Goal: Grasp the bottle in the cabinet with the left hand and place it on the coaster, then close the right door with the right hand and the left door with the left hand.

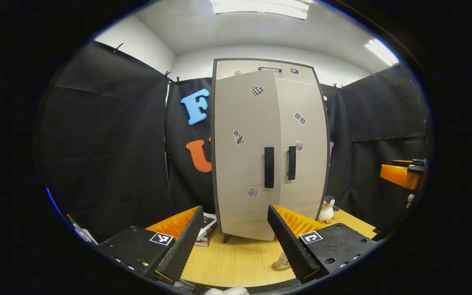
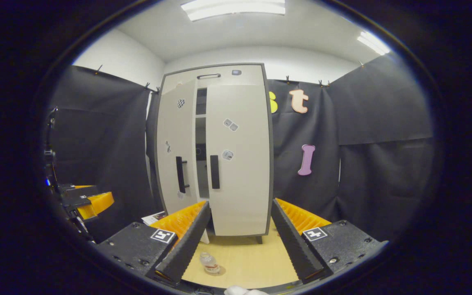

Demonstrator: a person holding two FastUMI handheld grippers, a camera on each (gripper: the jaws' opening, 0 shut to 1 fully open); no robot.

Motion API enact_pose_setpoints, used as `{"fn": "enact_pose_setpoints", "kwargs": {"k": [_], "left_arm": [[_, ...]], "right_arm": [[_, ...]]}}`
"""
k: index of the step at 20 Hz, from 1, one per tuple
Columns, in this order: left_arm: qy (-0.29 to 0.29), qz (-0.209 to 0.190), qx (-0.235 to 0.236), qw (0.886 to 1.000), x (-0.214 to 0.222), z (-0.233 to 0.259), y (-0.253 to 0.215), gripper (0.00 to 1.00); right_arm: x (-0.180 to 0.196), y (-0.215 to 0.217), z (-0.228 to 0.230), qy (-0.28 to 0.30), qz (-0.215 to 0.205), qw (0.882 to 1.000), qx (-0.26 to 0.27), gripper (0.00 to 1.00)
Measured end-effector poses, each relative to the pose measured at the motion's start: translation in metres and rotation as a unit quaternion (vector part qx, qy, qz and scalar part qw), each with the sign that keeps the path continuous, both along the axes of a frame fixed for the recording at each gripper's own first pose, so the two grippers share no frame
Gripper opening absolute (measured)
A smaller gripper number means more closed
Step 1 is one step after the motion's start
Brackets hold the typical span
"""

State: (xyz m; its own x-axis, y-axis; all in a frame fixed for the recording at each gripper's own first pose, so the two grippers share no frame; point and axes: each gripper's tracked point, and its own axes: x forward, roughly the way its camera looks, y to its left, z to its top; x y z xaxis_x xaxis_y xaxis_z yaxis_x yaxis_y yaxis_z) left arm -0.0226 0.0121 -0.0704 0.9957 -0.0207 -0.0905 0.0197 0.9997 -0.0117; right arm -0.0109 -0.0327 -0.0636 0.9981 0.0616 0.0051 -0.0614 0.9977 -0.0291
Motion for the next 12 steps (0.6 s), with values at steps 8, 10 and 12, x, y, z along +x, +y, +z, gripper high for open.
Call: {"fn": "enact_pose_setpoints", "kwargs": {"k": [8, 10, 12], "left_arm": [[-0.001, 0.001, -0.001, 1.0, -0.0006, 0.0019, 0.0001, 0.96], [-0.002, 0.002, 0.0, 1.0, -0.0004, 0.0022, 0.0017, 0.96], [0.0, 0.002, -0.004, 1.0, 0.0, 0.0019, 0.0025, 0.96]], "right_arm": [[-0.0059, -0.0036, -0.0026, 0.002, -0.007, 1.0, 0.005, 0.98], [-0.0062, -0.005, -0.0009, -0.002, -0.009, 1.0, 0.006, 0.98], [-0.0051, -0.0034, -0.0019, -0.002, -0.008, 1.0, 0.005, 0.98]]}}
